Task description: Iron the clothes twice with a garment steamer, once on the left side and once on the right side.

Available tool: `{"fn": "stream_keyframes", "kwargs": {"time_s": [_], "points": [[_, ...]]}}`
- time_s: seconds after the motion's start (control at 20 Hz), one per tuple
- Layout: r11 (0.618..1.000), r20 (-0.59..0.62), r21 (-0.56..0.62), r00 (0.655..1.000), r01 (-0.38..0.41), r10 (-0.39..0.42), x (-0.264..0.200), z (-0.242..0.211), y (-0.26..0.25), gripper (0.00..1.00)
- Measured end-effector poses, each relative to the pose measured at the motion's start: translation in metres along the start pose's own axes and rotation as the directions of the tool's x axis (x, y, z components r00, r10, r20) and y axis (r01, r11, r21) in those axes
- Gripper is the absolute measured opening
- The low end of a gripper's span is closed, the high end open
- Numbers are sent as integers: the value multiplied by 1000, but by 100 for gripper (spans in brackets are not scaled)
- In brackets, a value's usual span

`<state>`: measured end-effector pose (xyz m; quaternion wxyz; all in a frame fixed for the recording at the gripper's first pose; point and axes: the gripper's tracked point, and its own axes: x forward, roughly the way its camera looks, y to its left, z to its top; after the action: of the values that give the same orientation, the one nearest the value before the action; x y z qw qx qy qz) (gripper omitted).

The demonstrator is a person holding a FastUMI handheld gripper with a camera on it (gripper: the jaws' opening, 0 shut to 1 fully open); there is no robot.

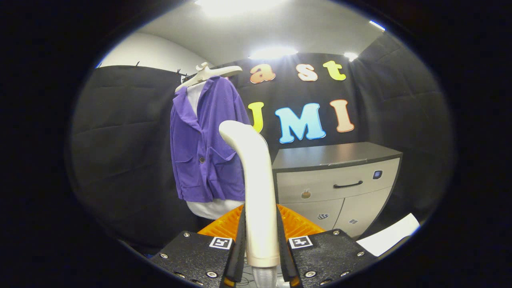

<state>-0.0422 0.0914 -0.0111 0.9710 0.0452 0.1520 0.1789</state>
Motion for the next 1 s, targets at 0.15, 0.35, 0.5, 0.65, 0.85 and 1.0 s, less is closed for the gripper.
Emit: {"fn": "stream_keyframes", "kwargs": {"time_s": [0.15,0.35,0.5,0.65,0.85,1.0], "points": [[999,55,24,998,29,-30,-16,30,-29,37],[995,155,31,983,91,-94,-34,73,-63,37],[991,212,41,969,124,-130,-41,94,-77,37],[990,220,50,965,134,-142,-40,97,-79,37],[991,184,65,975,114,-124,-32,93,-75,37],[992,174,64,977,111,-121,-29,89,-74,37]]}}
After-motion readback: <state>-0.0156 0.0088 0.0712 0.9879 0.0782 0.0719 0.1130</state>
